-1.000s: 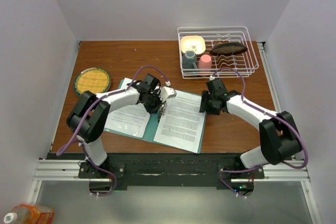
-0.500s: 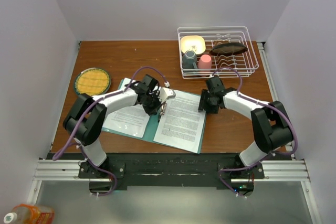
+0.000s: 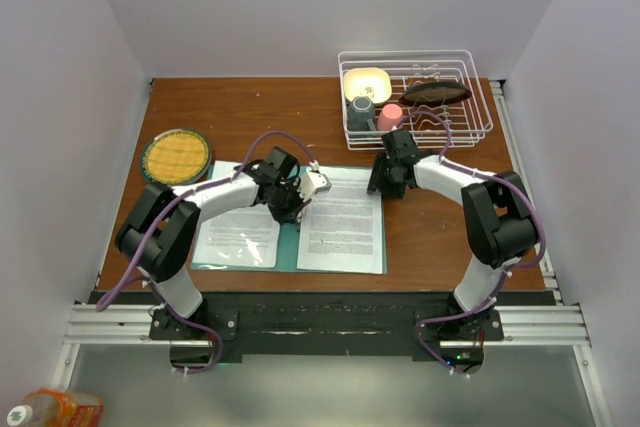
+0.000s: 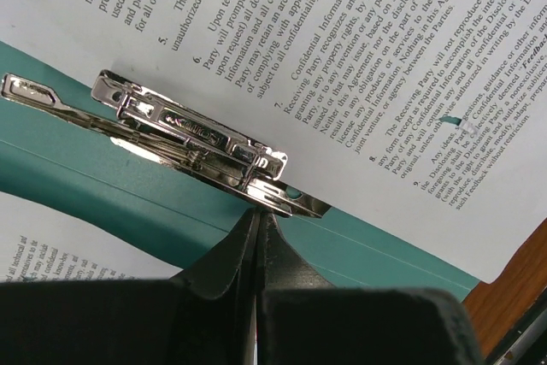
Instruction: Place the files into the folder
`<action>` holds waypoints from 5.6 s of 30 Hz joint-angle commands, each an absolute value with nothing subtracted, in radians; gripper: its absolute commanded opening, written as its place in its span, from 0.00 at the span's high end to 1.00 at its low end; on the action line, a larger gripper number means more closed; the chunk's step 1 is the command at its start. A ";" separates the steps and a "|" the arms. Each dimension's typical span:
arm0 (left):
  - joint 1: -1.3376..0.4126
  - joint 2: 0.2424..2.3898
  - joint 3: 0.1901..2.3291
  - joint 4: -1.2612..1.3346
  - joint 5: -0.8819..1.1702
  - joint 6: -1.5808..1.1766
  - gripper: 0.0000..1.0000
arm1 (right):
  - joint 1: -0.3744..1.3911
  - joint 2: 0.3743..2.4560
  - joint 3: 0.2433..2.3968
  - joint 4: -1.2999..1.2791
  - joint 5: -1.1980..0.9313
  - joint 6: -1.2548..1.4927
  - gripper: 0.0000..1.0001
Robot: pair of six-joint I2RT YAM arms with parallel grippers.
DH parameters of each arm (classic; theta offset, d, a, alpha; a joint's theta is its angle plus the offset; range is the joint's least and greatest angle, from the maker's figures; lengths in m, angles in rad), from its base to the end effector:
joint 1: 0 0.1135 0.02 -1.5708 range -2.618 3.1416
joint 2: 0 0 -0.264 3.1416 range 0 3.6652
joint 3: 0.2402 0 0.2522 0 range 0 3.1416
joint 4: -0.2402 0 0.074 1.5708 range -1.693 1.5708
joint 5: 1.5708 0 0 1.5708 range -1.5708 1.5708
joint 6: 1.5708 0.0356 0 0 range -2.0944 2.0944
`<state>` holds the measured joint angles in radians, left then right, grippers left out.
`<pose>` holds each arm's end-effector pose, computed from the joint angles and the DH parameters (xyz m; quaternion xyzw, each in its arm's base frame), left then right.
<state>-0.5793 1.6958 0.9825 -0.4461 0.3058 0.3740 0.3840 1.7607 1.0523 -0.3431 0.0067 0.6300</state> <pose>0.2624 -0.1845 0.1616 0.4715 0.8454 -0.1690 0.1855 0.3239 0.1306 0.1638 0.1194 0.9591 0.1218 0.2260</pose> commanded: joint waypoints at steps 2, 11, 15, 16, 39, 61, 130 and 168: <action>-0.574 1.707 0.986 -0.384 0.322 0.356 0.97 | 0.382 1.815 1.101 -0.368 -0.020 0.637 0.50; -0.569 1.723 1.022 -0.385 0.307 0.354 0.97 | 0.383 1.798 1.150 -0.425 -0.002 0.595 0.50; -0.560 1.703 1.016 -0.396 0.302 0.353 0.98 | 0.382 1.753 1.195 -0.483 0.032 0.560 0.49; -0.554 1.697 1.012 -0.399 0.302 0.351 0.98 | 0.383 1.741 1.209 -0.497 0.032 0.548 0.49; -0.456 1.485 1.012 -0.485 0.322 0.336 0.98 | 0.607 1.752 1.215 -0.318 -0.063 0.650 0.89; -0.451 1.609 1.140 -0.419 0.319 0.187 0.78 | 0.673 1.870 1.170 -0.233 -0.061 0.695 0.91; -0.449 1.871 1.187 -0.253 0.244 -0.028 0.70 | 0.698 1.873 1.000 -0.152 -0.054 0.733 0.98; -0.454 1.543 1.029 -0.554 0.618 0.242 0.91 | 0.701 1.888 1.000 -0.175 -0.040 0.753 1.00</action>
